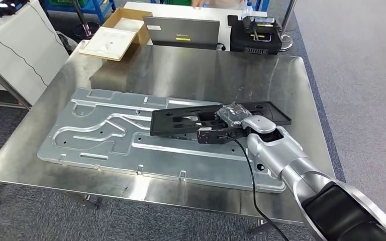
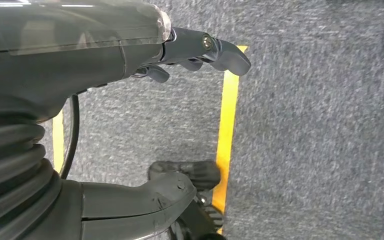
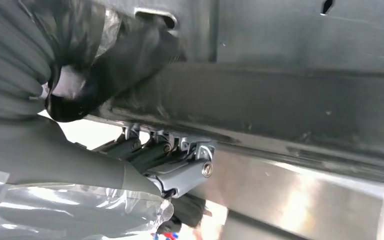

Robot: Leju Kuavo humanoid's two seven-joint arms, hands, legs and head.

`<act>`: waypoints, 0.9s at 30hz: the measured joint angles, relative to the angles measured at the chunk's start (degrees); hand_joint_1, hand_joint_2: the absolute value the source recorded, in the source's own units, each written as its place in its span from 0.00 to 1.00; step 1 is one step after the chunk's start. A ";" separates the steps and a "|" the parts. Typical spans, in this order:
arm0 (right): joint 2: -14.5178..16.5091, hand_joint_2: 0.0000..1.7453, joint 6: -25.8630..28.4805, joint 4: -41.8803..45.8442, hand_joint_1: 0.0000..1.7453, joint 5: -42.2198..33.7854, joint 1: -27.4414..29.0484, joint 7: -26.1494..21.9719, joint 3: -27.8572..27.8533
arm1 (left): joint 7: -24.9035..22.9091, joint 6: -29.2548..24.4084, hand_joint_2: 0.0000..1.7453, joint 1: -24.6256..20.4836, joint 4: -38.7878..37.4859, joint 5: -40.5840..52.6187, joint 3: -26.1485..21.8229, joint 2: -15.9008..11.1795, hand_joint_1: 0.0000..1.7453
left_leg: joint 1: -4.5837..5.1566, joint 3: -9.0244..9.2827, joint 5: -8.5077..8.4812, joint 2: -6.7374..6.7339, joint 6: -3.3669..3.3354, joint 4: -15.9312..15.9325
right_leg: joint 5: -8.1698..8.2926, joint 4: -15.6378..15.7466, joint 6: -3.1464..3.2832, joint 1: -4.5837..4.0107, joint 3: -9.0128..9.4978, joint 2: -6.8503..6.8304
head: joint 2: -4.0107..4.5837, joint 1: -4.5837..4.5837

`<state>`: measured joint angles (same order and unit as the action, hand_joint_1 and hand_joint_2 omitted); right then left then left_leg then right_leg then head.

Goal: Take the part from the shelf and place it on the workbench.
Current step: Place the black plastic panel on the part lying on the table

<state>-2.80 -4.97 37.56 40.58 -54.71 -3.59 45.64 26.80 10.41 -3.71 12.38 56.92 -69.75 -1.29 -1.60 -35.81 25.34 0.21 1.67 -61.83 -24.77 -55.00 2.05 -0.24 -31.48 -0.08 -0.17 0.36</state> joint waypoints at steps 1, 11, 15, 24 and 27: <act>0.02 0.00 0.13 -0.13 0.00 -0.50 0.02 -0.24 -0.01 | 0.05 -0.05 0.75 -0.02 -0.01 0.00 0.01 -0.02 0.00 | -0.03 1.50 -1.16 0.03 -0.09 3.33 | -0.23 -0.33 -0.26 -0.07 -0.07 0.12 | 0.00 -0.01; -2.08 0.00 6.81 11.00 0.00 -12.30 5.18 -8.78 -7.74 | 1.18 -1.16 0.00 -0.17 -0.01 0.43 0.00 0.00 0.00 | 0.13 2.53 -0.91 0.06 -2.53 5.64 | -8.45 -17.89 -2.50 0.48 -8.85 0.21 | 0.00 -0.02; -3.29 0.00 7.32 21.64 0.00 -18.55 9.35 -12.47 -12.71 | 1.33 -1.06 0.00 -0.38 -0.03 1.07 0.14 0.15 0.00 | 0.45 3.37 -0.38 0.32 -2.62 5.65 | -1.74 -9.49 -1.01 -0.01 -5.89 0.25 | 0.00 -0.02; -4.49 0.00 -0.04 47.40 0.00 -46.19 19.31 -18.25 -25.79 | 3.06 0.68 0.00 -0.34 -0.10 1.04 0.39 0.43 0.00 | 0.61 0.90 4.84 0.03 -1.10 -1.30 | 1.17 0.67 0.84 -0.28 -1.00 -0.35 | 0.00 0.01; -5.33 0.00 0.21 55.36 0.00 -49.04 23.29 -19.54 -29.86 | 3.56 1.07 0.00 0.15 -0.10 0.51 0.34 0.38 0.00 | 0.56 -3.20 8.25 0.02 -0.78 -10.51 | 0.87 0.26 1.03 -0.49 -1.01 -0.31 | -0.01 0.03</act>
<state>-8.13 -4.75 92.91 -8.46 -31.42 -23.13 15.77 30.35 11.48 -3.55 12.28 57.42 -69.41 -0.91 -1.05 -39.01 33.59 0.23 0.89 -72.35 -23.90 -54.74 3.08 -0.73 -32.49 -0.39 -0.18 0.39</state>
